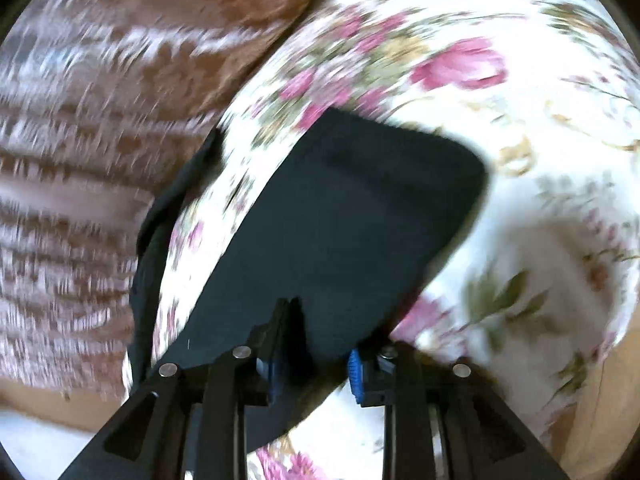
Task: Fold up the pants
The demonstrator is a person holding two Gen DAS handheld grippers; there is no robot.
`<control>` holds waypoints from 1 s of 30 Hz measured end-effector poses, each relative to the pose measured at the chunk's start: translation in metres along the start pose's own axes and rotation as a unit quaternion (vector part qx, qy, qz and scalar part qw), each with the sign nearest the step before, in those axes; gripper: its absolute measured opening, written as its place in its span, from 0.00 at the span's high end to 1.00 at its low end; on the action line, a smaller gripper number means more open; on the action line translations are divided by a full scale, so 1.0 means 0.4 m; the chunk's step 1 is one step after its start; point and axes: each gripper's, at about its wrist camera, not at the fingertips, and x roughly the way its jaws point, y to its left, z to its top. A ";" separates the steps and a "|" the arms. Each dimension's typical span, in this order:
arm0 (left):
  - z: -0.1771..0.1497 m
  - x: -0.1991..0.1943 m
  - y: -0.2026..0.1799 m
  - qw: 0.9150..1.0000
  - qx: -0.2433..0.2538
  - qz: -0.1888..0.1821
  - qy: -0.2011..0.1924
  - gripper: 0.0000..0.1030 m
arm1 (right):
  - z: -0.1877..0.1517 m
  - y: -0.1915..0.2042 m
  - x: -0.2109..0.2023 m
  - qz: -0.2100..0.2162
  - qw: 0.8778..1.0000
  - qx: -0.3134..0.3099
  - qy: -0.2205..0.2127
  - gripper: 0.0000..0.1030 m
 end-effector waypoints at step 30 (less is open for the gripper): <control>0.462 0.192 -0.040 0.997 -0.030 -0.064 -0.005 0.24 | 0.005 0.200 -0.114 -0.147 0.973 -0.140 -0.113 0.70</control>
